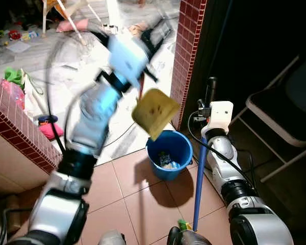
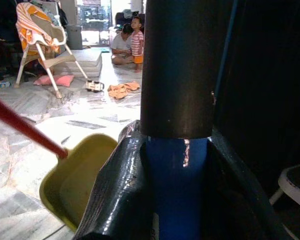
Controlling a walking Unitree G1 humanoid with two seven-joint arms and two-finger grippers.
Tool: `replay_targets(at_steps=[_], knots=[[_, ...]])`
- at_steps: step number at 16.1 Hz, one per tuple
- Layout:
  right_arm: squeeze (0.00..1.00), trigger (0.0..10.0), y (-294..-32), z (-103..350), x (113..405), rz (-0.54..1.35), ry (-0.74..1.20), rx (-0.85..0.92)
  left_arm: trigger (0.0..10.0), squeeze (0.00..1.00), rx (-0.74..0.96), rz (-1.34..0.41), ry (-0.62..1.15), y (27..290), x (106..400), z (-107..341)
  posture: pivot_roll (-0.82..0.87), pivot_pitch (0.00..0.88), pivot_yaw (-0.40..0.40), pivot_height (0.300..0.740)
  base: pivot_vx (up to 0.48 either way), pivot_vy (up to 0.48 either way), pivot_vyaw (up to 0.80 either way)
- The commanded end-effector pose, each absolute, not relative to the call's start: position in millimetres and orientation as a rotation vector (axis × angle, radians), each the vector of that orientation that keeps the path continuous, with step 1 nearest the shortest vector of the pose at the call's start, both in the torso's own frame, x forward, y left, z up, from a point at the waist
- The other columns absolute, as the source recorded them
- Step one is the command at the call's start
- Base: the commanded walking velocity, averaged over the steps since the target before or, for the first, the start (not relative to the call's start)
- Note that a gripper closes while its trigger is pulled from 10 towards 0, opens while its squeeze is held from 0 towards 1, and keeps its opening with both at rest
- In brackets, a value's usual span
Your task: Sweep floor
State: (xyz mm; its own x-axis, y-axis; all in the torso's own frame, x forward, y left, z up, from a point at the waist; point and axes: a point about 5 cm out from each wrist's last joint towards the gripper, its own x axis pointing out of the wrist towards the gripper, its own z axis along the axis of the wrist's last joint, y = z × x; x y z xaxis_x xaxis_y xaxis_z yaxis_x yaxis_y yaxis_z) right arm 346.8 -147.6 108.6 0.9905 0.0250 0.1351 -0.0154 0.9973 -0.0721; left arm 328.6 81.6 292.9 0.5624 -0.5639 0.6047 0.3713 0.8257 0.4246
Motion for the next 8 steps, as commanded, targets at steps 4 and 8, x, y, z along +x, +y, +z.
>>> replay_targets(at_steps=[4,8], knots=[[0.0,10.0,-142,118,352,0.048,-0.177,-0.085,10.0,0.0,0.163,-0.219,-0.777,139,344,316,0.04,0.0,-0.033,0.74,0.0,0.0,0.0],[0.0,10.0,-141,115,352,0.062,-0.165,-0.079,10.0,0.0,0.208,0.05,-0.637,187,350,293,0.05,0.0,-0.04,0.74,0.0,0.0,0.0]])
